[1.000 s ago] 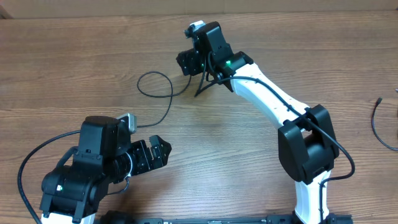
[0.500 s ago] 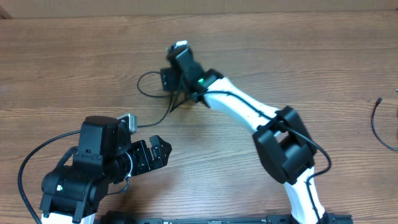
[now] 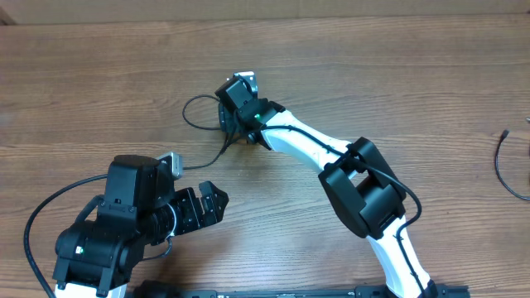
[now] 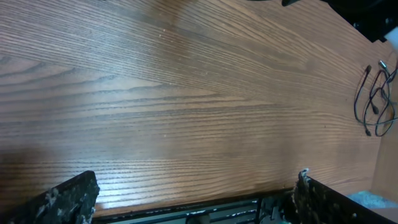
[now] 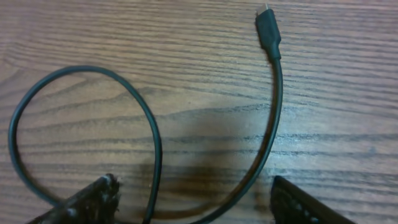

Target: Untangle cables

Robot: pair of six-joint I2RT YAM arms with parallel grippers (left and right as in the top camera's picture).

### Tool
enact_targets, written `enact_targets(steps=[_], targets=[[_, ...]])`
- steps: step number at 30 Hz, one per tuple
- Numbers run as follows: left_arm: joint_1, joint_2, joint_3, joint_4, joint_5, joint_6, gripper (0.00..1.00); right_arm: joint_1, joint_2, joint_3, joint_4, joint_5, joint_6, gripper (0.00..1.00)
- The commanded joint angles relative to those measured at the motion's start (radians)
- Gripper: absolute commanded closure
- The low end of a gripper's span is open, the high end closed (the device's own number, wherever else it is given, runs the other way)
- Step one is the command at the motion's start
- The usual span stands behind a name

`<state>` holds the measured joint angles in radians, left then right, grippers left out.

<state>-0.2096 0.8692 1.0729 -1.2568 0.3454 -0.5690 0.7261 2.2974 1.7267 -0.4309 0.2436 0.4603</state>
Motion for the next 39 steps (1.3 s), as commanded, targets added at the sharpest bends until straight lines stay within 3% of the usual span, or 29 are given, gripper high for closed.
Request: enact_targets(steps=[1, 10, 11, 14, 16, 24, 39], targets=[[0.0, 0.0, -0.004, 0.0, 0.014, 0.017, 0.0, -0.006, 0.015, -0.006, 0.018, 0.025, 0.015, 0.34], [0.0, 0.0, -0.004, -0.016, 0.014, 0.038, 0.0, -0.006, 0.068, -0.006, 0.006, 0.026, 0.029, 0.28], [0.0, 0.0, -0.004, -0.016, 0.013, 0.04, 0.0, -0.006, 0.071, -0.006, 0.004, 0.025, 0.039, 0.32], [0.0, 0.0, -0.004, -0.015, 0.013, 0.043, 0.0, -0.006, 0.089, -0.006, 0.005, 0.025, 0.051, 0.91], [0.0, 0.0, -0.004, -0.016, 0.013, 0.043, 0.0, -0.007, 0.09, -0.006, 0.006, 0.025, 0.064, 0.96], [0.0, 0.0, -0.004, -0.016, 0.011, 0.05, 0.0, -0.031, 0.087, 0.004, 0.045, 0.106, -0.032, 0.96], [0.0, 0.0, -0.004, 0.031, -0.02, 0.05, 0.0, -0.232, -0.005, 0.12, -0.039, 0.094, -0.116, 0.96]])
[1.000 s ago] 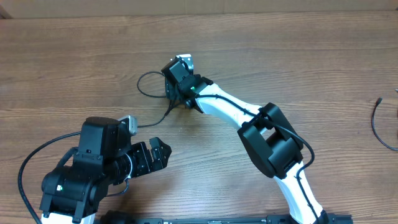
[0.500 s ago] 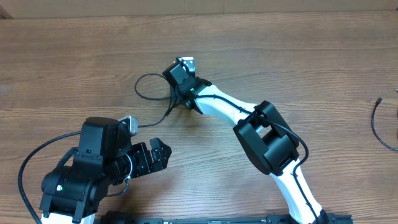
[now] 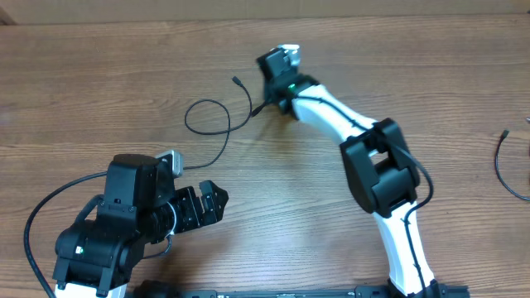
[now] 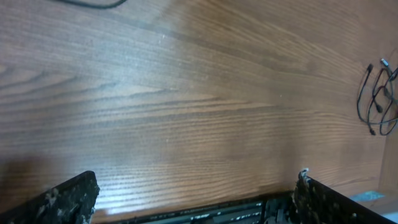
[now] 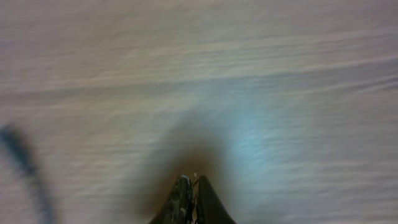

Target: Untangle cables

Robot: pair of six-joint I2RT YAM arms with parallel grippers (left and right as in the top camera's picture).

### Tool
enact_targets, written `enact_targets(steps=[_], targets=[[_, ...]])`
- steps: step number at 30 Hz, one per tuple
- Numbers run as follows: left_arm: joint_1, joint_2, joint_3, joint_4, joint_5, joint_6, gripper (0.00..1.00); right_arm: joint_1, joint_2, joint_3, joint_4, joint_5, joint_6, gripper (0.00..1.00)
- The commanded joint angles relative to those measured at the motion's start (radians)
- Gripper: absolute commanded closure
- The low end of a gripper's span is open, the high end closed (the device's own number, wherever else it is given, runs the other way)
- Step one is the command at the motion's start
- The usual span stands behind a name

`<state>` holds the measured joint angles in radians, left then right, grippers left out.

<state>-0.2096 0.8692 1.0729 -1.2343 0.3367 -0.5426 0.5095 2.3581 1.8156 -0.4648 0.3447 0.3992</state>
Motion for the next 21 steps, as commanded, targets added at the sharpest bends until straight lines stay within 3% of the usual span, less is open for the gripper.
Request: enact_targets(steps=[1, 2, 4, 5, 9, 13, 21], targets=[[0.0, 0.0, -0.004, 0.011, -0.011, 0.024, 0.0, -0.021, -0.072, 0.031, -0.005, -0.047, -0.077, 0.96], [0.0, 0.0, -0.004, 0.014, -0.011, 0.024, 0.0, -0.023, -0.077, 0.031, -0.003, -0.106, -0.113, 0.83], [0.0, 0.0, -0.004, 0.019, -0.011, 0.024, 0.0, -0.023, -0.077, 0.031, 0.011, -0.217, -0.197, 0.4], [0.0, 0.0, -0.004, 0.021, -0.011, 0.024, 0.0, -0.022, -0.077, 0.031, 0.014, -0.269, -0.23, 0.35], [0.0, 0.0, -0.004, 0.02, -0.01, 0.024, 0.0, -0.011, -0.072, 0.031, 0.026, -0.402, -0.262, 0.21], [0.0, 0.0, -0.004, 0.02, -0.003, 0.023, 0.0, 0.003, -0.061, 0.031, 0.05, -0.481, -0.327, 0.14], [0.0, 0.0, -0.004, 0.02, 0.005, 0.023, 0.0, 0.008, -0.029, 0.03, 0.079, -0.489, -0.382, 0.16]])
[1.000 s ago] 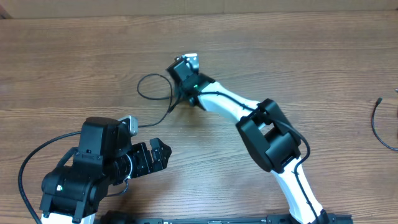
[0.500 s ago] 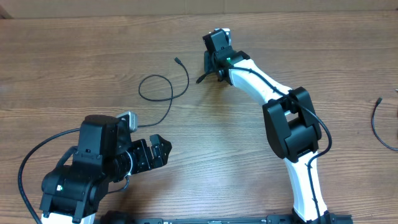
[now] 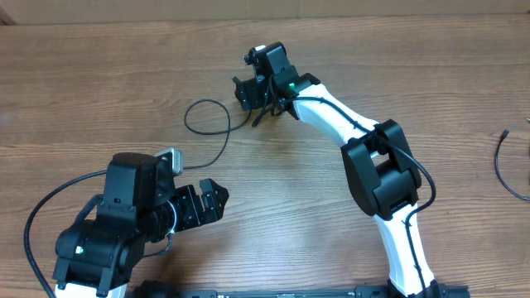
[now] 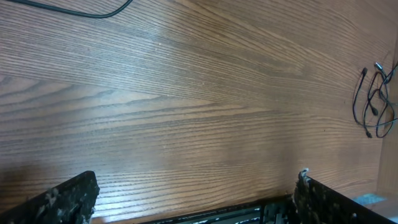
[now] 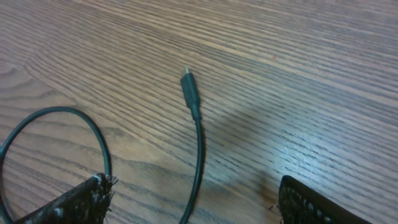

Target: Untangle cables

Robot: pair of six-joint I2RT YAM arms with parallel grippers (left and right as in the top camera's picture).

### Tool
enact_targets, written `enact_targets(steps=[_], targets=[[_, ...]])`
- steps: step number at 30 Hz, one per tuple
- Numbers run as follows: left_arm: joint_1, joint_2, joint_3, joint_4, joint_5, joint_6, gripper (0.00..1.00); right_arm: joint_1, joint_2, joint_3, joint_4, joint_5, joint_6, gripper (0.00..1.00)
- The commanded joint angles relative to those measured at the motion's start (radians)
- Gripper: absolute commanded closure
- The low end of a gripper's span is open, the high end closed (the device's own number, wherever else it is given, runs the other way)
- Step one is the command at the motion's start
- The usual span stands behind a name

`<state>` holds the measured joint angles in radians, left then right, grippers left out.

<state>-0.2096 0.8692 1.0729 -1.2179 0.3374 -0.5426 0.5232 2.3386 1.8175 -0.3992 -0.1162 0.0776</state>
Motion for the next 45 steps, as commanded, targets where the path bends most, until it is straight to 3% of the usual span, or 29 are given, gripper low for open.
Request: enact_targets(steps=[1, 9, 26, 28, 30, 31, 33, 35, 45], targets=[[0.0, 0.0, -0.004, 0.003, 0.005, 0.023, 0.0, -0.006, -0.004, 0.028, 0.016, -0.038, -0.088, 0.16], [0.0, 0.0, -0.004, 0.003, 0.004, 0.023, 0.0, -0.003, 0.044, 0.028, 0.059, -0.061, -0.219, 0.14], [0.0, 0.001, -0.004, 0.024, 0.004, 0.019, 0.0, 0.0, 0.161, 0.028, 0.277, -0.061, -0.217, 0.18], [0.0, 0.001, -0.004, 0.032, 0.004, 0.019, 0.0, 0.002, 0.177, 0.029, 0.296, -0.061, -0.213, 0.23], [0.0, 0.001, -0.004, 0.042, 0.004, 0.019, 0.0, 0.005, 0.192, 0.029, 0.309, -0.061, -0.209, 0.34], [0.0, 0.001, -0.004, 0.045, 0.004, 0.019, 0.0, 0.007, 0.195, 0.029, 0.31, -0.061, -0.209, 0.45], [0.0, 0.001, -0.004, 0.048, 0.004, 0.018, 0.0, 0.011, 0.208, 0.029, 0.314, -0.059, -0.209, 0.83], [0.0, 0.001, -0.004, 0.048, 0.004, 0.014, 0.0, 0.016, 0.216, 0.029, 0.315, -0.033, -0.193, 0.96], [0.0, 0.001, -0.004, 0.041, 0.005, 0.012, 0.0, 0.001, 0.163, 0.079, 0.269, 0.06, -0.161, 0.96]])
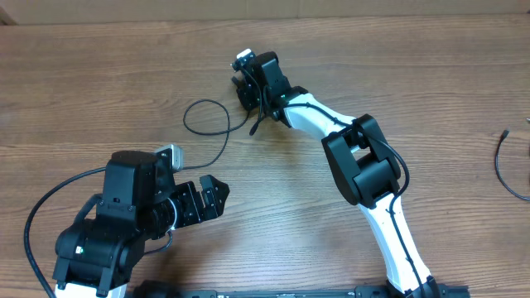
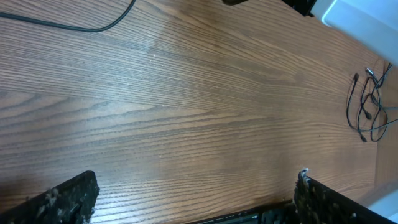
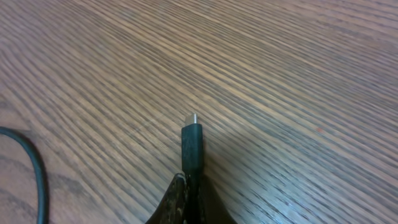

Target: Untangle cables

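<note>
A thin black cable (image 1: 206, 117) lies looped on the wooden table at the upper middle, and one run trails down toward the left arm. My right gripper (image 1: 250, 86) is shut on this cable just behind its plug (image 3: 192, 142), whose metal tip pokes out ahead of the closed fingers (image 3: 181, 198). Another stretch of the same cable (image 3: 38, 182) curves at the left of the right wrist view. My left gripper (image 1: 212, 199) is open near the front left, nothing between its fingers (image 2: 61, 200), and the cable (image 2: 68, 25) crosses the top of its view.
A small bundle of other thin cables (image 2: 369, 107) lies at the table's far right, partly seen at the overhead view's edge (image 1: 504, 165). The right arm's white links (image 1: 364, 174) stretch diagonally across the middle of the table (image 1: 99, 74).
My right gripper was open over the cable's plug end and is now shut on the cable just behind the plug. The left arm has shifted slightly; its gripper stays open.
First my right gripper was open over the cable's loop near the table's middle. Then it was shut farther back and right, with the cable's end stretched out toward it. After that it stood open above the plug end, and now it grips it.
</note>
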Robot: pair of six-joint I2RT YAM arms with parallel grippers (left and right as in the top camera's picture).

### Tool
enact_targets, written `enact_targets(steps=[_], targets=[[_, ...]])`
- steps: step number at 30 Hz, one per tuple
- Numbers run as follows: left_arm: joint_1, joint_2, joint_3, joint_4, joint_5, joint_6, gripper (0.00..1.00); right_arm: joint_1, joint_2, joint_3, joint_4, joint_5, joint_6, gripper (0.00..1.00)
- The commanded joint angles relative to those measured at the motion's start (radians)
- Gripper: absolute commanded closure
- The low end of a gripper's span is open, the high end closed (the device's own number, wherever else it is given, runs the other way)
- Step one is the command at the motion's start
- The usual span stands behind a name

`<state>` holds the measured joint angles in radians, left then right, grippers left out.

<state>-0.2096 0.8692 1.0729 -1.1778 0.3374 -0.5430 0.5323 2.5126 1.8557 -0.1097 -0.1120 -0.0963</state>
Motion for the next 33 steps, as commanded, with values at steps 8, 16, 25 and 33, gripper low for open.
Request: enact_targets(steps=[8, 16, 25, 33], targets=[[0.0, 0.001, -0.004, 0.001, 0.023, 0.013, 0.01, -0.049, -0.151, 0.064, -0.114, 0.159, -0.025, 0.96], [0.0, 0.002, -0.004, 0.005, -0.04, 0.044, 0.0, -0.055, -0.305, 0.064, -0.208, 0.163, -0.024, 0.96], [0.0, 0.077, -0.02, 0.069, -0.244, 0.239, 0.0, -0.034, -0.387, 0.064, -0.307, 0.163, -0.002, 0.96], [0.0, 0.301, -0.184, 0.51, -0.34, 0.253, 0.0, 0.022, -0.42, 0.064, -0.357, 0.151, -0.002, 0.96]])
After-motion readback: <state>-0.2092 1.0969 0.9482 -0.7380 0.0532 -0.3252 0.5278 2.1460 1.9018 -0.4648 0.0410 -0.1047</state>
